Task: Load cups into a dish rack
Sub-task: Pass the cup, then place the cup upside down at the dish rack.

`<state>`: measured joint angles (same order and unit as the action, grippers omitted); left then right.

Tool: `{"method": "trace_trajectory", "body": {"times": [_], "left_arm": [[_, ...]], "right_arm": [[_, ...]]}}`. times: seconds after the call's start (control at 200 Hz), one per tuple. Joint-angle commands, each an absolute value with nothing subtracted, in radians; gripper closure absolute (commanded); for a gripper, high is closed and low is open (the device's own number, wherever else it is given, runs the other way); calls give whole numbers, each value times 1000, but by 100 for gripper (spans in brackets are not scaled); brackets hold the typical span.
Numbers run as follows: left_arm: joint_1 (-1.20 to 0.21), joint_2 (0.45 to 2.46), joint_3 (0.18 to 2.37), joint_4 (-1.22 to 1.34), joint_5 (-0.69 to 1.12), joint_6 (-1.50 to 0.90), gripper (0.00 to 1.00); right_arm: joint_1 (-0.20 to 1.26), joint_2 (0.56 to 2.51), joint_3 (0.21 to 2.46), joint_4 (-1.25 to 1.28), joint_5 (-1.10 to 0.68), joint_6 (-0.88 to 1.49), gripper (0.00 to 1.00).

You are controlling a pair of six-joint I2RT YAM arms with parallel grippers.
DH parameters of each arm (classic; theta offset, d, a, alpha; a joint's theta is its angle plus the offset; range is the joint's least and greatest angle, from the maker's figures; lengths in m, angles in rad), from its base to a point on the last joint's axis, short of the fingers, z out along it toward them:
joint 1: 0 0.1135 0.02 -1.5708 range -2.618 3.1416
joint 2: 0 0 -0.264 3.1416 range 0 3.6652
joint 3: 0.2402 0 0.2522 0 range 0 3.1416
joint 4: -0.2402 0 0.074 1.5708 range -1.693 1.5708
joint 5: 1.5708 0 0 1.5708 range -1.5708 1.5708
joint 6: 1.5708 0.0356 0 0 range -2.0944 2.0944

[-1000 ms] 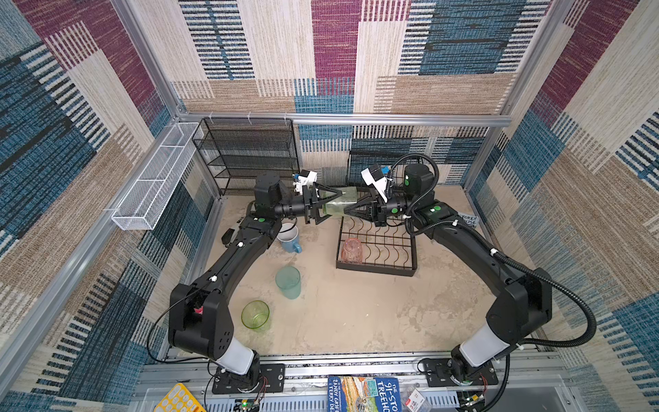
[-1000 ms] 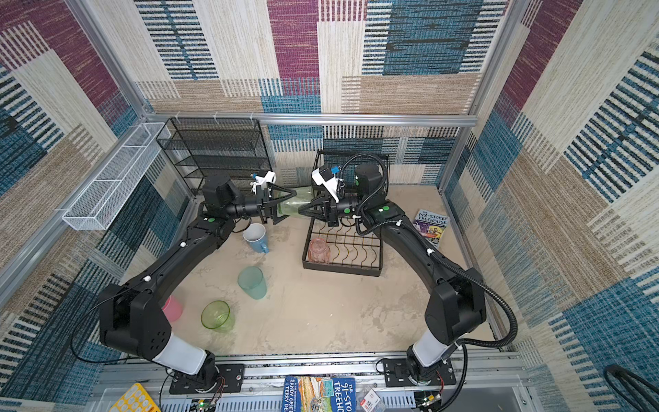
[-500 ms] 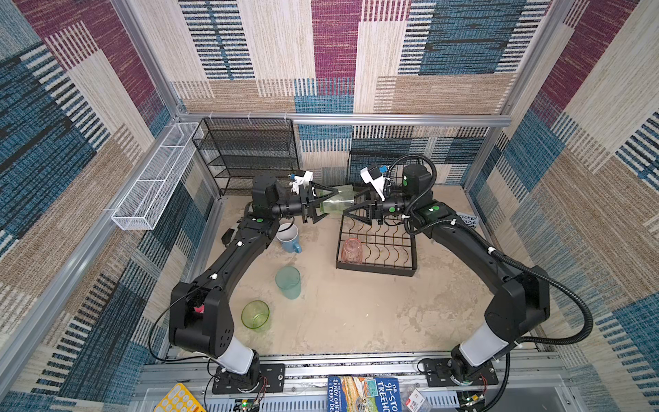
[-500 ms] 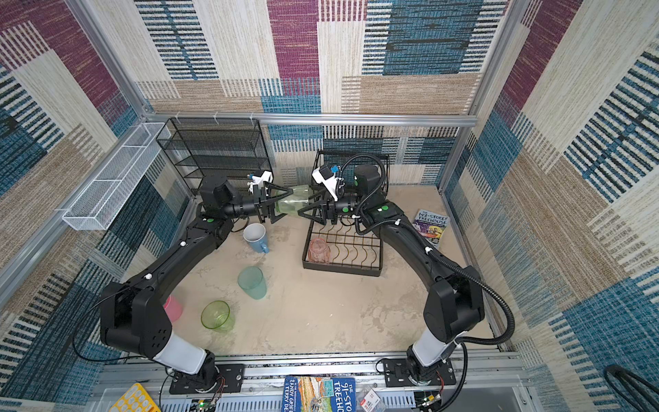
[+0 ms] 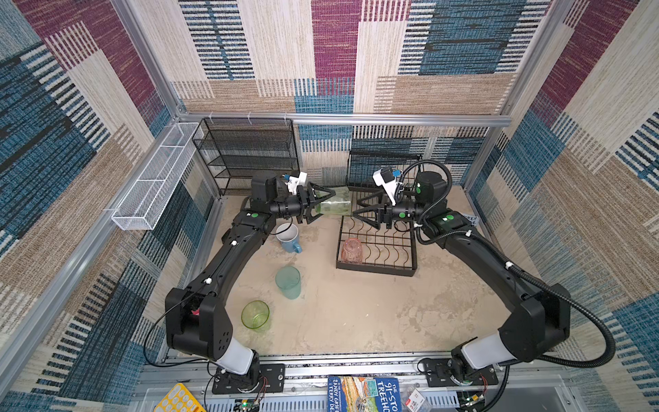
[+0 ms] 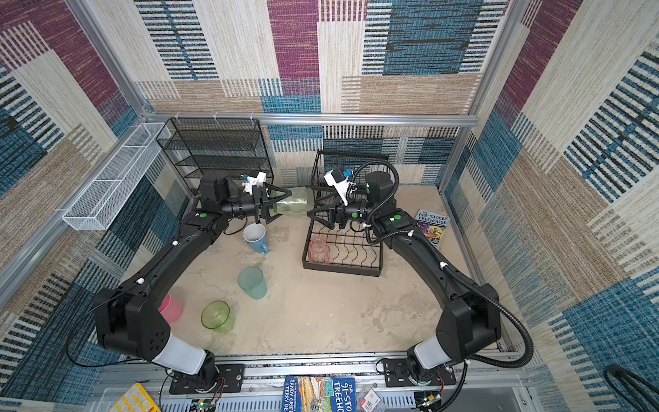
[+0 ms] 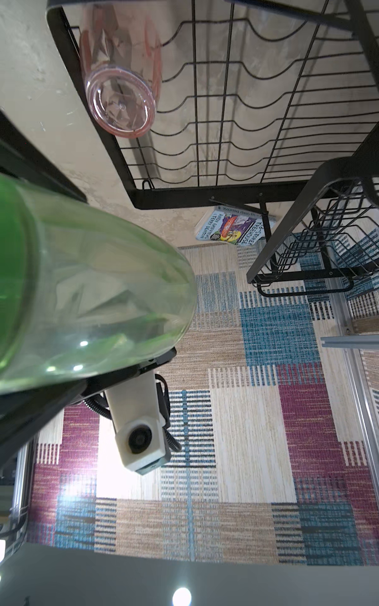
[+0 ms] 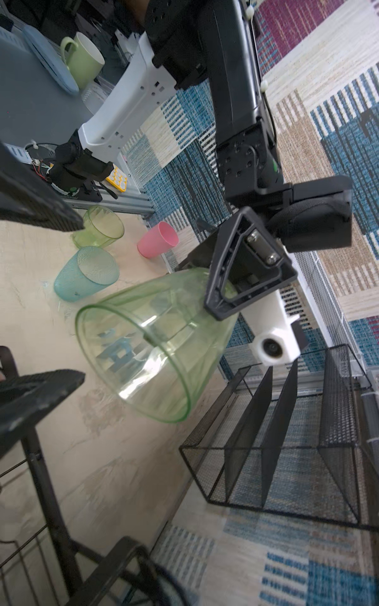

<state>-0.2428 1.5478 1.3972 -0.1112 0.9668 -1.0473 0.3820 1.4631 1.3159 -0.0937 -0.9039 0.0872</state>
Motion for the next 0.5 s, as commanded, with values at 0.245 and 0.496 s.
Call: {"method": "trace_trajectory", "body": {"times": [0.245,0.496], "left_arm": [[-291,1558,1501,-515,756,-705,32],[-382,1589,1591,-660,609,-595,32]], "right_arm": [[367,1258,1150,-177,-454,173,30],[359,1158,1058,-251,-180,219,30]]}}
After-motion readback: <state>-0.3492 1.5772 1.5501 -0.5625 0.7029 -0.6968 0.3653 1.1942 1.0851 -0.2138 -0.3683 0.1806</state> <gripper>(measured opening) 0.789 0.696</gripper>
